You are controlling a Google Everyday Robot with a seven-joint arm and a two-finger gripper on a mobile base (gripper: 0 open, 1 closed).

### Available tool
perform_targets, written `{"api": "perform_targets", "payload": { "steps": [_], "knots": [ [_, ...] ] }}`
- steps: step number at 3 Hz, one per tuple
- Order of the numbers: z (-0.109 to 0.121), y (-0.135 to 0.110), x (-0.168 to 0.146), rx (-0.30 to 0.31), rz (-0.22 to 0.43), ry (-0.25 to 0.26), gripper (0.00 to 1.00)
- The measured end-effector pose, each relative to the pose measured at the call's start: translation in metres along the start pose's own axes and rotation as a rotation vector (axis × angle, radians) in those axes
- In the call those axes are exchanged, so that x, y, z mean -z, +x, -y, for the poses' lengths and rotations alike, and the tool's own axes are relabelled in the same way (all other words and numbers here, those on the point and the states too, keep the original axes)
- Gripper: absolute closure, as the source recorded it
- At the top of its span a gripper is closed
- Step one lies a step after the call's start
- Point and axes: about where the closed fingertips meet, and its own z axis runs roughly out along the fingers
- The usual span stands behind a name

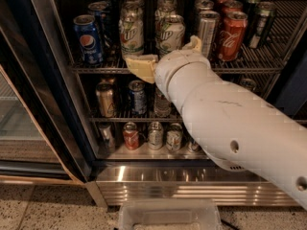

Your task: Pick 7up can from top shelf of fridge

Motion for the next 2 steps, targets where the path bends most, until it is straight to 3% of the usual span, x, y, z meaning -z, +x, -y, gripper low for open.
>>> {"api": "perform_targets", "payload": {
  "steps": [1,2],
  "knots": [
    [0.0000,0.0000,0.0000,0.000,0.000,0.000,0.32],
    [0.0000,0.0001,-0.0001,0.000,0.000,0.000,0.22]
  ]
}}
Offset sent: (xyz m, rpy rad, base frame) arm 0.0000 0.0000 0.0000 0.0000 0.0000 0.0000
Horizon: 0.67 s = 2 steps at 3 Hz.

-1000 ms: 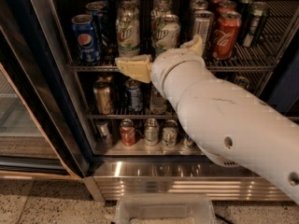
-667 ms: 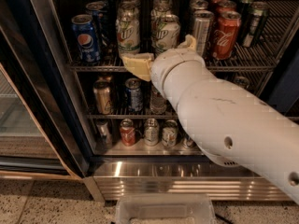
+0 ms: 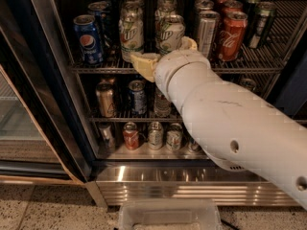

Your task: Pick 7up can from top shelf of fridge

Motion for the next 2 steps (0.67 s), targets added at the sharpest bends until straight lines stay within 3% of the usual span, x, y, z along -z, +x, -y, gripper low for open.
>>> {"api": "perform_targets", "payload": {
  "steps": [2],
  "knots": [
    [0.009,0.019,-0.028,-0.014,-0.027,0.011,0.20]
  ]
}}
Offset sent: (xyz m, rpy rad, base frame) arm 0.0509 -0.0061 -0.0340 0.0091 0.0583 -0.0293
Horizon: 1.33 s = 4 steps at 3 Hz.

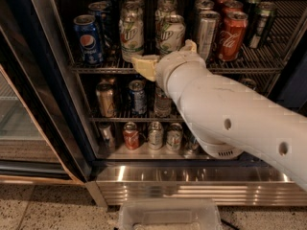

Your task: Pick 7up can from top shelf of fridge

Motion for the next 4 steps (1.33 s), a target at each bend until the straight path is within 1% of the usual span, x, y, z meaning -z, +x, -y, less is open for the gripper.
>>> {"api": "perform_targets", "payload": {
  "steps": [1,2,3,4],
  "knots": [
    [0.004,0.002,-0.015,0.004,-0.002,0.008,0.20],
    [0.015,-0.025,-0.042,0.033,0.059,0.019,0.13],
    [0.018,-0.023,-0.043,0.032,0.057,0.024,0.13],
    [0.023,-0.021,-0.044,0.029,0.054,0.031,0.16]
  ]
}}
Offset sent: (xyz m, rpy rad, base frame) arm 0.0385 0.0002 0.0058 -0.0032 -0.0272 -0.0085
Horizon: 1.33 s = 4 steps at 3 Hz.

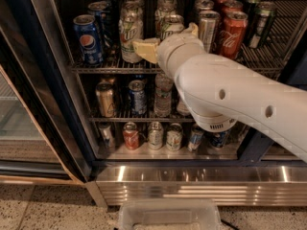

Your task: Pick 7up can from top shelf of fridge

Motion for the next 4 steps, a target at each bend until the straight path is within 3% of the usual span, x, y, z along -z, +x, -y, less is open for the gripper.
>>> {"api": "perform_targets", "payload": {
  "steps": [2,4],
  "knots": [
    [0.0086,0.0069,-0.0235,0.019,-0.003,0.020,0.23],
    [0.0131,0.0095,-0.0244,0.020,-0.008,0.032,0.66]
  ]
}}
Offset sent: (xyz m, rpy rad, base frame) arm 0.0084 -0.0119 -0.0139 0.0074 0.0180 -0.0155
